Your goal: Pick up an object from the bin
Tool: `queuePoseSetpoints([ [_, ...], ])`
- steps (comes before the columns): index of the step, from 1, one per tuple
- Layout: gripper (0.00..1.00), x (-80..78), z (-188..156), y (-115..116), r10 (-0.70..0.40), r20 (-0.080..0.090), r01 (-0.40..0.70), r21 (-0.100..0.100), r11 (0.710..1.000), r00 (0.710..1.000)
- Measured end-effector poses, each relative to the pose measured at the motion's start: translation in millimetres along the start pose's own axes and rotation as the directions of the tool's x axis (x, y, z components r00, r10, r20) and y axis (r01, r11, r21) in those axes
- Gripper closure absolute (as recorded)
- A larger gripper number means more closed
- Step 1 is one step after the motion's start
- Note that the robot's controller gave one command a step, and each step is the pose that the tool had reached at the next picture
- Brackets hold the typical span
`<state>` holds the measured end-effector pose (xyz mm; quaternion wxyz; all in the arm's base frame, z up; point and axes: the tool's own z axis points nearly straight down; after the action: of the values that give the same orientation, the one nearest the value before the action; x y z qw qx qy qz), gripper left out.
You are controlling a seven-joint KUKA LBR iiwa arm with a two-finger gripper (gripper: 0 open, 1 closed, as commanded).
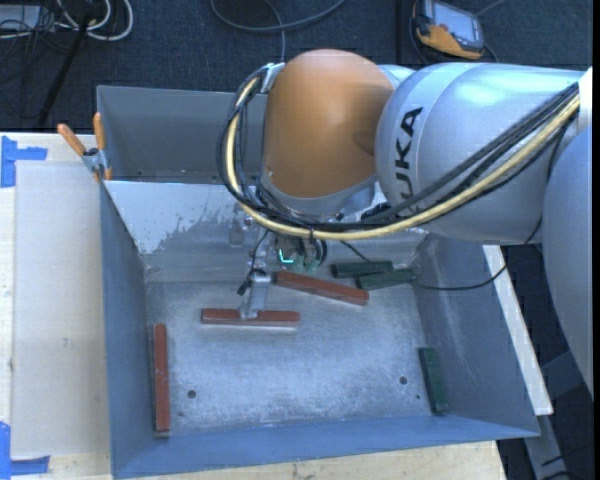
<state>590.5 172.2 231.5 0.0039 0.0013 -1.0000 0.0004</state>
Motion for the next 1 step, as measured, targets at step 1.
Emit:
queuePoseSetpoints([
  [1,0.00,15.0,167.1,-47.7,-0.006,-0.001,0.006,0.001,1.000,1.000],
])
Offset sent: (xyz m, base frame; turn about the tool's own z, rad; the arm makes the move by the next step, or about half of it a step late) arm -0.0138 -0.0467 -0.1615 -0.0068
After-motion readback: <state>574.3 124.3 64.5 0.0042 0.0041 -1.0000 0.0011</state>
